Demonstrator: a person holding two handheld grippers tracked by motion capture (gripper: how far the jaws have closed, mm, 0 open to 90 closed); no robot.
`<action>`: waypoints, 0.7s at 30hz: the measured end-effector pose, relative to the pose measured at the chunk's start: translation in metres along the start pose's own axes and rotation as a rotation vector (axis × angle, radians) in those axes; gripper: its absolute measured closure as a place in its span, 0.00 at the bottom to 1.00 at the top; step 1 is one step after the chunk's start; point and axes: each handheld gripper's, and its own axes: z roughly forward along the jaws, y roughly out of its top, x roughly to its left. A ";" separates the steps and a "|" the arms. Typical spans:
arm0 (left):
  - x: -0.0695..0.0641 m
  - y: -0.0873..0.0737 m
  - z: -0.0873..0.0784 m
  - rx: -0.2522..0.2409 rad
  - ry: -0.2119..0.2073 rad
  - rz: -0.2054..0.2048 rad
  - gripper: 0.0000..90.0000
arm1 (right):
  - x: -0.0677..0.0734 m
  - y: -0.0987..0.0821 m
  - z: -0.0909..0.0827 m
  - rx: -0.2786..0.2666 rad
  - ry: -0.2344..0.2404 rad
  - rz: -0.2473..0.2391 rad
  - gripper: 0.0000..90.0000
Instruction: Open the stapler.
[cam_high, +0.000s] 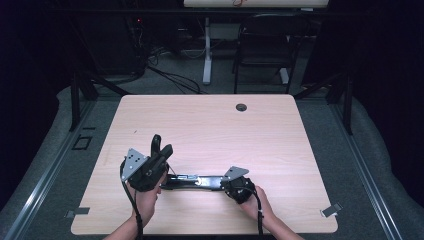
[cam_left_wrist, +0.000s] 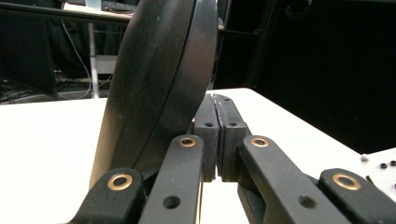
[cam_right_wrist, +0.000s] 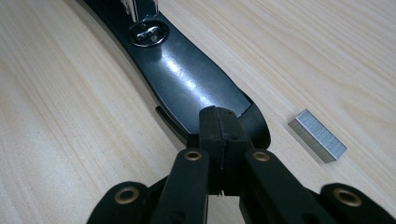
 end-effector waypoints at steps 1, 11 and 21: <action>0.000 0.000 0.000 0.004 0.000 0.002 0.99 | 0.000 0.000 0.000 0.000 0.001 0.001 1.00; 0.003 0.001 -0.002 0.000 0.014 -0.002 0.99 | 0.000 0.000 0.000 0.005 -0.001 -0.006 1.00; 0.012 0.002 -0.007 0.011 0.030 0.007 0.99 | 0.000 0.000 0.000 -0.004 0.001 0.006 1.00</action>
